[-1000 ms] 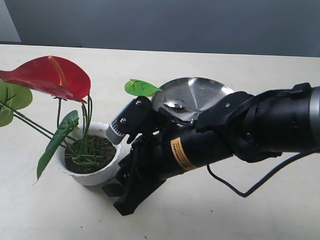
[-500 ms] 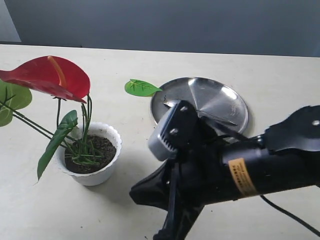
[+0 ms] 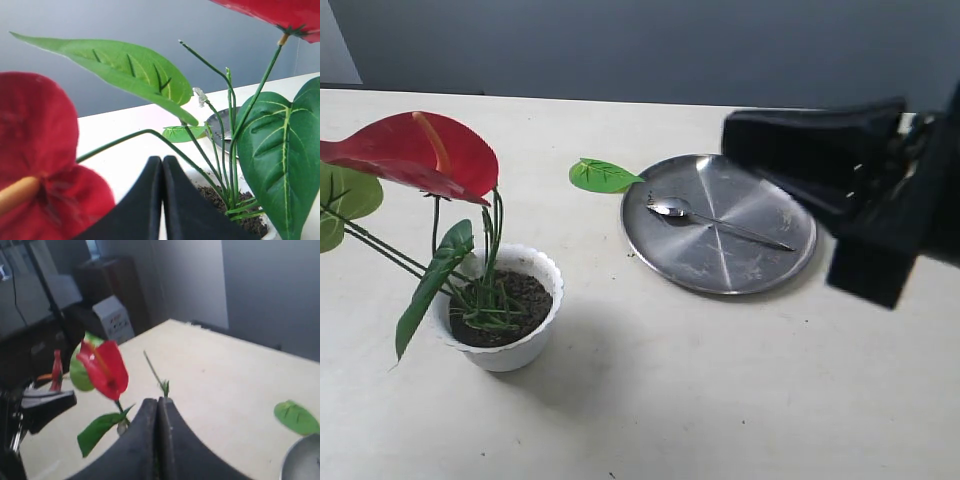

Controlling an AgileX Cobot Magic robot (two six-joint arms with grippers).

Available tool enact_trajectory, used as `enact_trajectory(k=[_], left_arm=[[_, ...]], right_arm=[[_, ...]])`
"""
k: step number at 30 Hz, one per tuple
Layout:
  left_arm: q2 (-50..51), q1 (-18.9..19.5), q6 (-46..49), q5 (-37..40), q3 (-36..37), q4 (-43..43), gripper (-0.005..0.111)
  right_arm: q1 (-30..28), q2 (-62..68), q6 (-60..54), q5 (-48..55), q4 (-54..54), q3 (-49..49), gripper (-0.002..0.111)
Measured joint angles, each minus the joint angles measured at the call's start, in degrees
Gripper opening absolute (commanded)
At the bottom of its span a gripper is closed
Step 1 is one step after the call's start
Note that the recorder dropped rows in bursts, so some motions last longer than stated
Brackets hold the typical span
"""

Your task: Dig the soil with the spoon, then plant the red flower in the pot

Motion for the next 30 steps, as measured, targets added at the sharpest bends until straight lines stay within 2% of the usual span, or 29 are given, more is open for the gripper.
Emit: enact_trajectory(k=[9,12,15,19,26,30], left_arm=[[0.0,0.0,0.0,0.0,0.0,0.0,0.001],[0.0,0.0,0.0,0.0,0.0,0.0,0.001],[0.0,0.0,0.0,0.0,0.0,0.0,0.001],[0.0,0.0,0.0,0.0,0.0,0.0,0.001],[0.0,0.0,0.0,0.0,0.0,0.0,0.001],[0.0,0.0,0.0,0.0,0.0,0.0,0.001]], right_arm=[[0.0,-11.6,-7.56,7.81,0.1,0.44,0.0],[0.0,-13.79,-8.19,19.32,1.24,2.8,0.0],[-1.88,-15.59,-8.41,32.04,8.03,6.4,0.0],[-10.07,-16.7,-9.18,39.58,16.3,12.31,0.0],[-29.21,-23.17,-19.01,23.28,17.09,21.51,0.0],[-38.95,-28.43,-20.15,19.21,16.97,24.94,0.0]])
